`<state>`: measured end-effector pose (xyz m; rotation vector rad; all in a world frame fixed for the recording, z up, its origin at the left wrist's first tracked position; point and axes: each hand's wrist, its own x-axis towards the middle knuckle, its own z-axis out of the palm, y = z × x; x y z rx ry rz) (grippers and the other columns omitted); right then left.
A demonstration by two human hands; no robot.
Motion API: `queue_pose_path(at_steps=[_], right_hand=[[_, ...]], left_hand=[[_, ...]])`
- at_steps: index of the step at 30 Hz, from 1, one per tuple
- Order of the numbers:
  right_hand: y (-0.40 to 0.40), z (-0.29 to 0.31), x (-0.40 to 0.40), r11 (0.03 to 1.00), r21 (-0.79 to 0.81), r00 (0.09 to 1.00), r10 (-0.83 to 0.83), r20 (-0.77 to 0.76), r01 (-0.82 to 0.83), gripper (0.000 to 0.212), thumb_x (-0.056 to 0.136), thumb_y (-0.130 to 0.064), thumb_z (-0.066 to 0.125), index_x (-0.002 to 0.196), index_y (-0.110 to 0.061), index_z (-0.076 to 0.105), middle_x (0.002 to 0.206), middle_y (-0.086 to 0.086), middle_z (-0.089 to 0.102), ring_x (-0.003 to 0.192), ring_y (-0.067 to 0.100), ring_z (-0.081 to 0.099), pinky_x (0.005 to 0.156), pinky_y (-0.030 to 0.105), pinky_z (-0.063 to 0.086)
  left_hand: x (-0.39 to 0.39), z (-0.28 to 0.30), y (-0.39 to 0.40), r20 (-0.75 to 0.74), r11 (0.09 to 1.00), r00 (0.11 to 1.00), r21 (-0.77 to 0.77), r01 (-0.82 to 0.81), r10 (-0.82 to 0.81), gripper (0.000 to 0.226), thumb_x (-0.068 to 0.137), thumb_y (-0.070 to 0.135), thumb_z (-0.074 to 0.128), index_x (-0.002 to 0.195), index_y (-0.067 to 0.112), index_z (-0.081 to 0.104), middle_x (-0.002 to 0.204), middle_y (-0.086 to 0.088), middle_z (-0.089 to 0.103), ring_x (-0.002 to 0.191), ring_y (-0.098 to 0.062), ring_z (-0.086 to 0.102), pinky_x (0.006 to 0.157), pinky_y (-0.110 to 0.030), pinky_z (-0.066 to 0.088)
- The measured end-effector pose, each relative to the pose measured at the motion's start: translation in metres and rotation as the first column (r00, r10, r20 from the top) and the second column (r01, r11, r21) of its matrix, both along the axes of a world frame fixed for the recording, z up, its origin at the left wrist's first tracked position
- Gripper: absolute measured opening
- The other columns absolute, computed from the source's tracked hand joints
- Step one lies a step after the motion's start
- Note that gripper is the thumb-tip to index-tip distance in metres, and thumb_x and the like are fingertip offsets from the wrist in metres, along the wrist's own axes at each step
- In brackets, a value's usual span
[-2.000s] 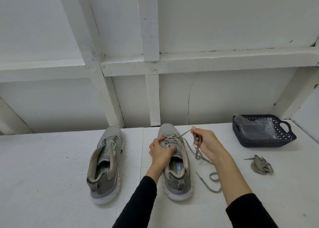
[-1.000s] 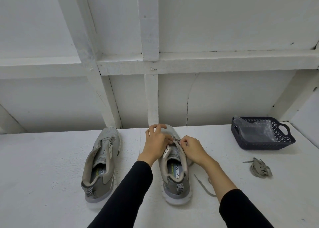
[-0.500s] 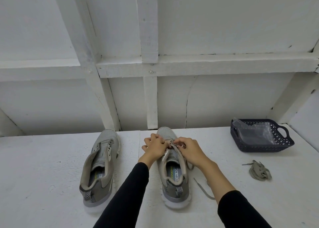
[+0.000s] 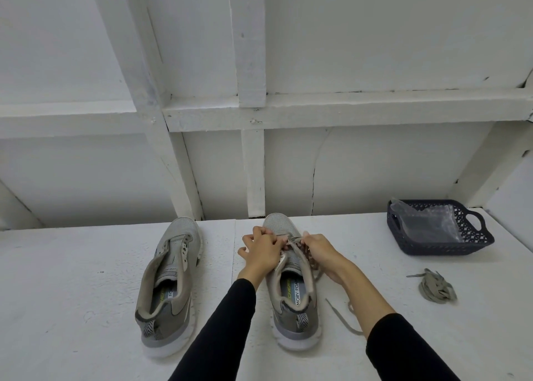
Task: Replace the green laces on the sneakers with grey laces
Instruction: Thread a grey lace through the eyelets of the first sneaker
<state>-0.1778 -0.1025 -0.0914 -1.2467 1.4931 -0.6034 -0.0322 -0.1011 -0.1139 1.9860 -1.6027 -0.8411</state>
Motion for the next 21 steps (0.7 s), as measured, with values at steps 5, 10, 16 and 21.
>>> queue_pose_path(at_steps=[5, 10, 16, 21], right_hand=[[0.002, 0.002, -0.010, 0.988, 0.015, 0.936, -0.152, 0.318, 0.155, 0.038, 0.103, -0.033, 0.044, 0.083, -0.007, 0.063, 0.068, 0.003, 0.057, 0.061, 0.014, 0.049, 0.059, 0.025, 0.039], [0.005, -0.003, -0.013, 0.984, 0.025, 0.833, -0.165, 0.528, 0.179, 0.022, 0.099, -0.018, 0.052, 0.105, -0.006, 0.070, 0.109, 0.009, 0.071, 0.087, 0.017, 0.059, 0.074, 0.028, 0.052], [0.012, -0.004, -0.005, 0.960, -0.249, 0.979, -0.080, 0.188, 0.126, 0.019, 0.093, -0.008, 0.062, 0.107, -0.011, 0.073, 0.092, 0.001, 0.072, 0.077, 0.008, 0.062, 0.069, 0.016, 0.049], [0.012, -0.008, -0.010, 0.883, -0.432, 0.928, 0.011, -0.372, -0.183, 0.012, 0.093, -0.022, 0.060, 0.087, -0.017, 0.068, 0.088, -0.002, 0.064, 0.084, 0.016, 0.059, 0.074, 0.033, 0.048]], left_hand=[[0.004, 0.006, 0.001, -0.131, 1.000, 0.991, -0.011, 0.003, -0.004, 0.026, 0.103, 0.034, 0.044, 0.102, 0.022, 0.067, 0.121, 0.008, 0.039, 0.121, -0.019, 0.027, 0.099, -0.037, 0.021], [0.029, 0.003, 0.008, -0.411, 0.981, 0.910, -0.194, -0.020, -0.062, 0.018, 0.095, 0.004, 0.055, 0.097, 0.014, 0.069, 0.107, 0.000, 0.063, 0.110, -0.016, 0.055, 0.099, -0.029, 0.044], [0.029, -0.003, 0.011, -0.435, 0.958, 0.900, -0.252, -0.134, 0.011, 0.018, 0.092, 0.005, 0.061, 0.087, 0.022, 0.066, 0.100, 0.003, 0.067, 0.102, -0.012, 0.061, 0.082, -0.018, 0.048], [0.030, -0.002, 0.007, -0.230, 0.954, 0.966, -0.296, 0.044, -0.116, 0.005, 0.091, 0.028, 0.066, 0.088, 0.031, 0.068, 0.106, 0.007, 0.055, 0.102, -0.008, 0.052, 0.087, -0.022, 0.040]])
